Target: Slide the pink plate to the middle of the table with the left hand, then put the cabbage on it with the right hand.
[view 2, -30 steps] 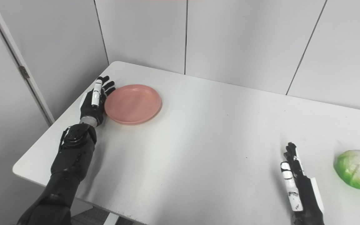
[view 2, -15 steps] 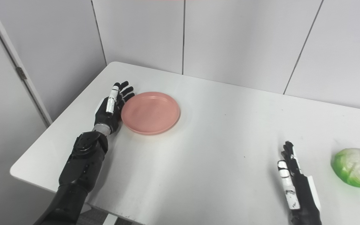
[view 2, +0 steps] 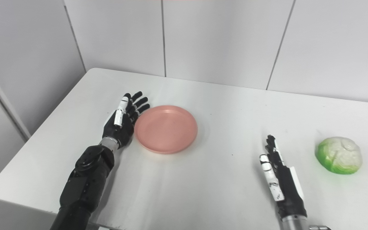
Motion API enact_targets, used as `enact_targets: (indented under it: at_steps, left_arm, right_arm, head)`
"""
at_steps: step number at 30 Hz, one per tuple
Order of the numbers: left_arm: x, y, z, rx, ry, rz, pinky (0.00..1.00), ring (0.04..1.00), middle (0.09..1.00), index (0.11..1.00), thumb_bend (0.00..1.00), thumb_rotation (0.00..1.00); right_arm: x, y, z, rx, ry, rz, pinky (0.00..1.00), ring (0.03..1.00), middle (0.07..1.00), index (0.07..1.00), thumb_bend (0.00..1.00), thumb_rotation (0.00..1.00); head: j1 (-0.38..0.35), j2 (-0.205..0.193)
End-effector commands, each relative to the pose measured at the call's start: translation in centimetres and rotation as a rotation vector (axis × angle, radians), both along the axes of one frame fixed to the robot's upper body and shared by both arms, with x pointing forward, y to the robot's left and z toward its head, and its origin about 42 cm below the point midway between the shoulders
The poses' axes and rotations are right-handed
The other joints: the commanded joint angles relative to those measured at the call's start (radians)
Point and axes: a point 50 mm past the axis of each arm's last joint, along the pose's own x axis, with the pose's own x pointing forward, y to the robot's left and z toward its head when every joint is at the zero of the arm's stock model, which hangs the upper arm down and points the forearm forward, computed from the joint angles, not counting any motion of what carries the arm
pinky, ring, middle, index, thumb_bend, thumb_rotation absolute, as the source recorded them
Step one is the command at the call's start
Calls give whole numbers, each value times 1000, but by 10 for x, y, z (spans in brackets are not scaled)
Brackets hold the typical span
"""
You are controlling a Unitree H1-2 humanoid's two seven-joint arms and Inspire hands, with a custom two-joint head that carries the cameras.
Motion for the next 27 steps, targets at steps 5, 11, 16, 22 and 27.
enact_targets:
  at_steps: [5,11,16,22,27]
  left_arm:
    - [-4,-33,11,-34,-5,-91,903,898,904,897,373,1000]
    - [-5,-61,9,-47,-1,-146,925,915,918,903,361,1000]
    - [-5,-77,8,-68,8,-163,921,914,916,902,356,1000]
    - [-4,-94,7,-100,14,-189,896,899,909,899,372,1000]
    - [-4,-105,1,-136,22,-212,928,907,909,902,368,1000]
  right_arm:
    - [-3,15,-3,4,4,-3,994,1000,1000,1000,310,1000]
    - [-3,18,-1,-3,0,0,996,1000,1000,1000,304,1000]
    - [-2,22,-2,-13,-1,-1,996,1000,1000,1000,325,1000]
    - [-2,27,-3,-24,-3,-5,988,997,1000,1000,357,1000]
    - [-1,30,-3,-26,-7,-8,986,998,1000,1000,380,1000]
  head:
    - [-37,10]
    - [-66,18]
    - [-101,25]
    - [-127,27]
    - [-157,32]
